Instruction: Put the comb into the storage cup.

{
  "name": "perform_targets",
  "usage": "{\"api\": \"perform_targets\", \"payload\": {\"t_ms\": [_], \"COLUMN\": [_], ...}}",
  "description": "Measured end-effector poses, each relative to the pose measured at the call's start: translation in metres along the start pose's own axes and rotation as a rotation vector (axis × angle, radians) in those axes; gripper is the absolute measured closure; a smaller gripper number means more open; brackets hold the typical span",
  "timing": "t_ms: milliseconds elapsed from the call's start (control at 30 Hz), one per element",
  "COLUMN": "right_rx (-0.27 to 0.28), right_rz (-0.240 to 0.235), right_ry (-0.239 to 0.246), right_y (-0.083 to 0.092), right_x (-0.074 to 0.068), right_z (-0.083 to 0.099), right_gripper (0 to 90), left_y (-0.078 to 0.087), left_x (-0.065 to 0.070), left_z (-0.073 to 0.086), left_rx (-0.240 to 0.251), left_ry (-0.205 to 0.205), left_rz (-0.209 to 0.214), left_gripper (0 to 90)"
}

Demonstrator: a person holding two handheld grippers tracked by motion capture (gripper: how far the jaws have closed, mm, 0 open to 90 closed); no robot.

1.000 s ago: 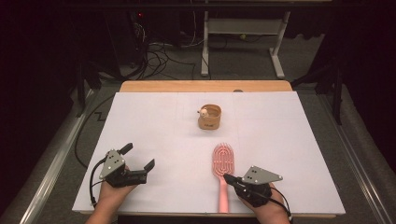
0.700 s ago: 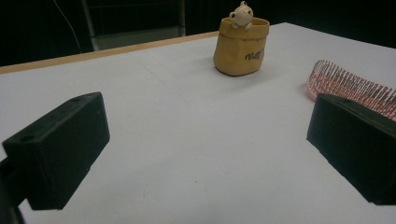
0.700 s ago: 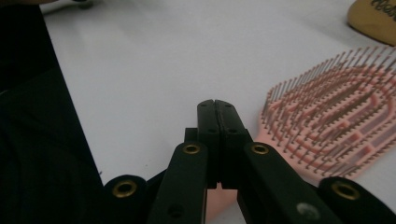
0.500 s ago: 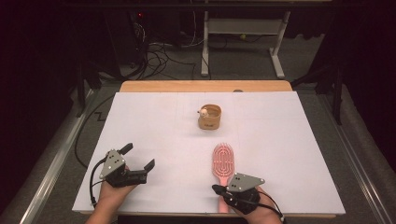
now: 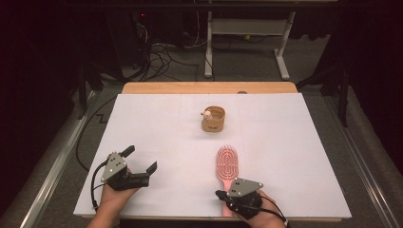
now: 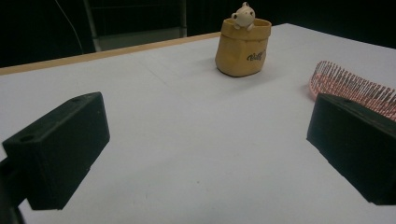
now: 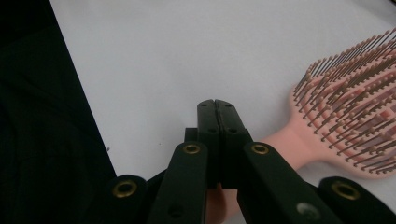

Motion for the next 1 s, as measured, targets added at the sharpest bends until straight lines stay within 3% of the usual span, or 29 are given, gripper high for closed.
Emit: {"api": "perform_targets", "payload": {"t_ms": [1000], "right_rx": [-0.047], "right_rz": [0.035], "right_ry": [0.012], "right_y": [0.0081], "right_x": [0.0084], "right_z": [0.0041], "right_gripper": [90.0], "left_y": [0.0017], "left_x": [-0.0011], "left_z": [-0.0012], "left_rx": [0.006], "left_ry": [0.005], "left_rz": [-0.002], "left_gripper": [0.0]}}
Point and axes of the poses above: each handheld gripper's, and its own axes: y roughly backward along the jaws, z roughly out of its underside, x roughly to its right, the point moved 9 cm from there along -y, roughly forward along the jaws, and after that the axes turned 8 degrees about x, right-handed, at the moved point
